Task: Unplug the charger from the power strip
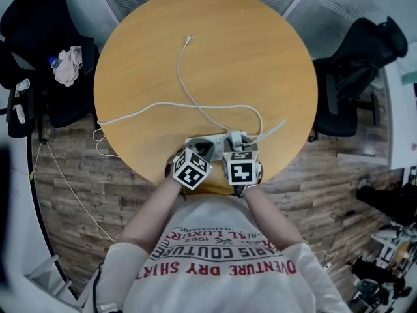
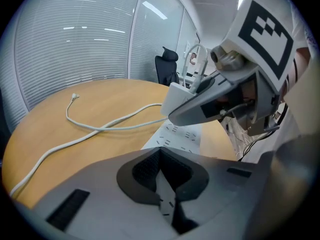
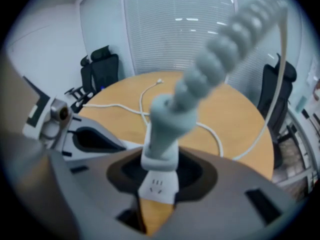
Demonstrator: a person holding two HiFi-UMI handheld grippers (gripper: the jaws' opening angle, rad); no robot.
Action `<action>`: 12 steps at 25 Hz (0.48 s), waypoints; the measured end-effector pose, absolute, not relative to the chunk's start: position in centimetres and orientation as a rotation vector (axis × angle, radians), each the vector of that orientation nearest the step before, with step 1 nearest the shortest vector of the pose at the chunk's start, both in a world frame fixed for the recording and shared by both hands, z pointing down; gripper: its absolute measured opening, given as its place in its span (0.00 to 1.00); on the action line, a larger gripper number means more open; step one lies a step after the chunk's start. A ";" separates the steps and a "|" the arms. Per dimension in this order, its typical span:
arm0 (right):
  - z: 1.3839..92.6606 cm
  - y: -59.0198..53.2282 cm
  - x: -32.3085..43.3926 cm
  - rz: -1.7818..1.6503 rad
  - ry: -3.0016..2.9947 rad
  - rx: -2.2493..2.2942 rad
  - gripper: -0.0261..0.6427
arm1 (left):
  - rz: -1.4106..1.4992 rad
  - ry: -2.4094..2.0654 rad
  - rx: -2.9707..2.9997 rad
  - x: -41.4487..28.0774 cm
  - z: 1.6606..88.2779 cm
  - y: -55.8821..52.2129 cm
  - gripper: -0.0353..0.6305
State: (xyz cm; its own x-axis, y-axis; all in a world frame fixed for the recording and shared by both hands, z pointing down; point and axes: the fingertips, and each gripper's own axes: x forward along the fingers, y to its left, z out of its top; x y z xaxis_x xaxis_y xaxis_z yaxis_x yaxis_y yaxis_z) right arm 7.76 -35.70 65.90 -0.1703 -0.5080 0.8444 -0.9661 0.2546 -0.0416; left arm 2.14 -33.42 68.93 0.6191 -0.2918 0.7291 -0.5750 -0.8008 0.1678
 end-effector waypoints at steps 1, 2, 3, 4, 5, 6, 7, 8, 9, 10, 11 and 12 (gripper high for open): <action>65.4 -35.9 7.7 0.770 -1.810 1.348 0.27 | 1.006 -0.692 2.458 2.1 68.9 -33.4 0.10; 65.0 -35.9 7.7 0.762 -1.822 1.345 0.27 | 1.005 -0.694 2.458 2.2 68.9 -33.4 0.10; 64.6 -35.9 7.7 0.764 -1.833 1.343 0.27 | 1.004 -0.695 2.459 2.2 68.9 -33.4 0.10; 64.2 -35.8 7.7 0.767 -1.845 1.338 0.27 | 1.005 -0.699 2.460 2.3 68.9 -33.3 0.10; 63.8 -35.7 7.7 0.764 -1.859 1.329 0.27 | 1.011 -0.706 2.463 2.3 68.9 -33.3 0.10; 63.4 -35.6 7.7 0.754 -1.875 1.316 0.27 | 1.021 -0.718 2.469 2.3 68.9 -33.3 0.10; 63.0 -35.6 7.6 0.739 -1.893 1.301 0.27 | 1.032 -0.731 2.479 2.3 68.9 -33.3 0.10; 62.6 -35.5 7.6 0.722 -1.909 1.288 0.27 | 1.040 -0.740 2.488 2.3 68.9 -33.3 0.10; 62.2 -35.5 7.6 0.707 -1.923 1.279 0.27 | 1.044 -0.742 2.491 2.4 69.0 -33.3 0.10; 61.8 -35.5 7.6 0.695 -1.934 1.274 0.27 | 1.042 -0.738 2.489 2.4 69.0 -33.3 0.10; 61.4 -35.5 7.6 0.685 -1.945 1.274 0.27 | 1.035 -0.733 2.485 2.3 69.0 -33.3 0.10; 61.0 -35.5 7.6 0.673 -1.957 1.277 0.27 | 1.022 -0.736 2.484 2.2 68.8 -33.5 0.10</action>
